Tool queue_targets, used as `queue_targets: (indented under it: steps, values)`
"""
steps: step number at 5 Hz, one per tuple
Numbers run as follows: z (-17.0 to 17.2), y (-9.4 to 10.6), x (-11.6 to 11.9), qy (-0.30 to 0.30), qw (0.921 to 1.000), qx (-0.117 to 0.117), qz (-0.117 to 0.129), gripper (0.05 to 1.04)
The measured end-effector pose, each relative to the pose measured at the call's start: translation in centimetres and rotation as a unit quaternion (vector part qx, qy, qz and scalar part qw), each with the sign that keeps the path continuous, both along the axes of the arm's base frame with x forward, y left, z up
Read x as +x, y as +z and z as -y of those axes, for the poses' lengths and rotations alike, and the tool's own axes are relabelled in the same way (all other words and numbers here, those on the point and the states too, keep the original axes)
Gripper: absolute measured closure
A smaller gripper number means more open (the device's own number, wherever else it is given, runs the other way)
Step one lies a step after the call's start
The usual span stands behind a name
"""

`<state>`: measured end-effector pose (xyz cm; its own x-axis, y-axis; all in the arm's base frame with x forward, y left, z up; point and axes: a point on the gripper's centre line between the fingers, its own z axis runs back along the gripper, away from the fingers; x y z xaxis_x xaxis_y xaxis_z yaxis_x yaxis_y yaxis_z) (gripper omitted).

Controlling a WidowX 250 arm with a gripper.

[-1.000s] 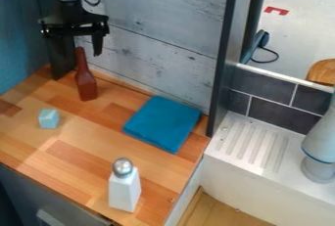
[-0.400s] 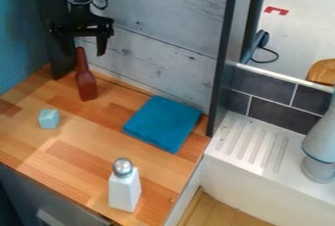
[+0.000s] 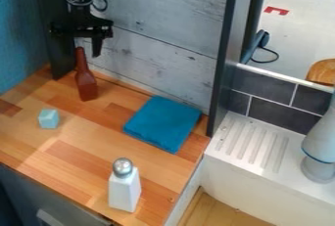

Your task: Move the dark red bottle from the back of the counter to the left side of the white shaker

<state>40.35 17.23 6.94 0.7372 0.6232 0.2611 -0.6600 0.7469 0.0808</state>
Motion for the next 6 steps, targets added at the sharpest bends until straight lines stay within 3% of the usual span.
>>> queue_targets:
  steps: [1, 2, 3, 4, 5, 6]
  values:
    - [0.2, -0.4, -0.2, -0.006, 0.9999, -0.008, -0.005, 0.664]
    - [-0.5, -0.4, -0.7, -0.004, 0.9999, -0.011, -0.01, 0.754]
    - [-0.3, -0.5, -1.2, -0.014, 0.9992, -0.031, -0.022, 0.754]
    - [0.2, 1.2, -1.3, -0.022, 0.999, -0.04, -0.006, 0.754]
    - [1.3, 4.3, -2.6, -0.038, 0.998, -0.046, 0.021, 0.754]
    - [3.3, 6.2, -5.6, -0.066, 0.9955, -0.062, 0.03, 0.754]
